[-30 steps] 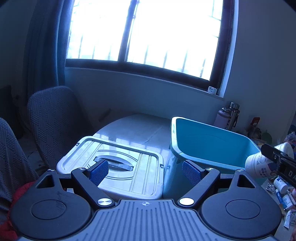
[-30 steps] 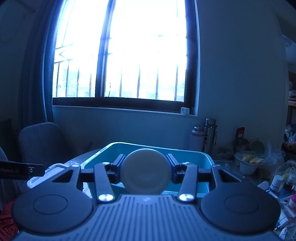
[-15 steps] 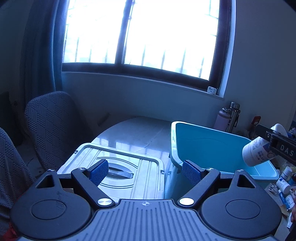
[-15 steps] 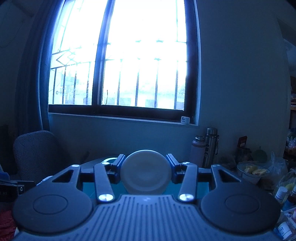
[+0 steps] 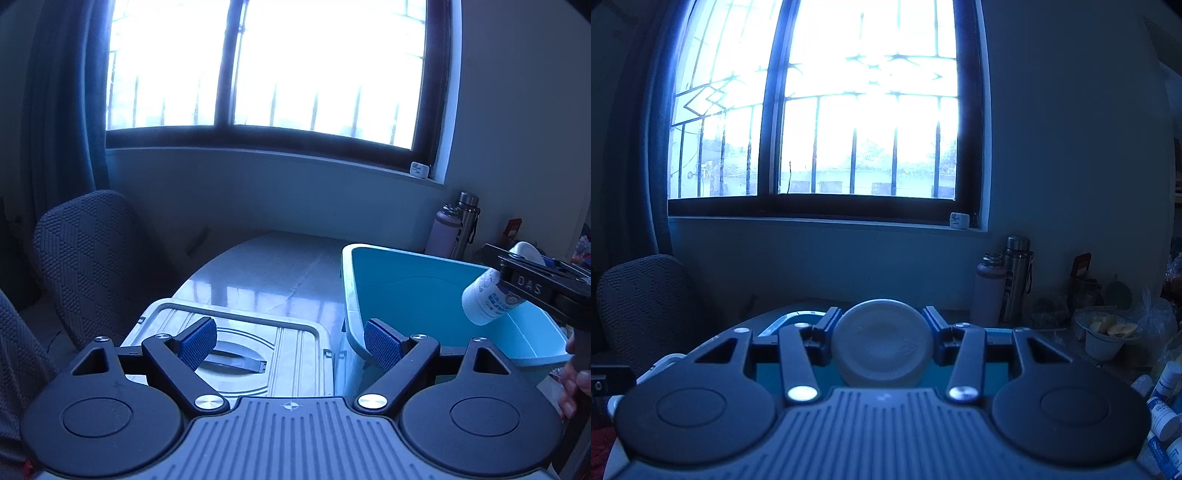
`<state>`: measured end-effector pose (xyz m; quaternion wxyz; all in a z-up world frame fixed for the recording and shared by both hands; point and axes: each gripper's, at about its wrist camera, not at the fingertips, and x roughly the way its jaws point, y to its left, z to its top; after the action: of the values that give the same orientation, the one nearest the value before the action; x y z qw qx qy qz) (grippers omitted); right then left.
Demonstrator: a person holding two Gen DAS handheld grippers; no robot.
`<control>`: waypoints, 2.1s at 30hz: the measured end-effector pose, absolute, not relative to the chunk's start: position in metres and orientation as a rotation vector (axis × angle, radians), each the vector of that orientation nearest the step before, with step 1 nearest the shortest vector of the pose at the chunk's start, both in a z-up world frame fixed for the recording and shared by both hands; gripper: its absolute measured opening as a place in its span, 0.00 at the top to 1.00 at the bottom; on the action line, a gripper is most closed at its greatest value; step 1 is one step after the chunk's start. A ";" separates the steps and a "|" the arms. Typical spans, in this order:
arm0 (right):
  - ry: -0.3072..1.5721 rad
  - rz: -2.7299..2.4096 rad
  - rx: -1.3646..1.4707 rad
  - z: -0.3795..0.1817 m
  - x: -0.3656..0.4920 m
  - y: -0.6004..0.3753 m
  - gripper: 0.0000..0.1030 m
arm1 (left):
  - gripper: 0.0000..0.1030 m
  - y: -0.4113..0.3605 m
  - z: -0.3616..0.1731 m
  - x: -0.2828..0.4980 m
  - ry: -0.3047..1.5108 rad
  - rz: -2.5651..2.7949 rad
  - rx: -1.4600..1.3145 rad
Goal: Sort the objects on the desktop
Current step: 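Open the right tool to drop the pill bottle into the tub, then withdraw the right tool from the tub back over the table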
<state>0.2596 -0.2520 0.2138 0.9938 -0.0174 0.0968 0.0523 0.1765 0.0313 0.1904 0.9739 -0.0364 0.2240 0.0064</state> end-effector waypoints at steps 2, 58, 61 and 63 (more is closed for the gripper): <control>0.207 0.092 -0.049 0.211 0.269 -0.249 0.53 | 0.14 0.032 0.189 0.183 0.466 0.002 -0.067; 0.301 0.149 0.092 0.197 0.163 -0.264 0.00 | 0.14 0.054 0.162 0.117 0.581 0.068 -0.139; 0.305 0.151 0.083 0.195 0.155 -0.271 0.00 | 0.14 0.050 0.158 0.108 0.585 0.069 -0.141; 0.305 0.150 0.068 0.193 0.150 -0.275 0.00 | 0.14 0.046 0.155 0.103 0.588 0.066 -0.135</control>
<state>0.1502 -0.2746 0.1930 0.9850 0.0338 0.1518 0.0747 0.1028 0.0464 0.1549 0.9543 -0.0664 0.2896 0.0324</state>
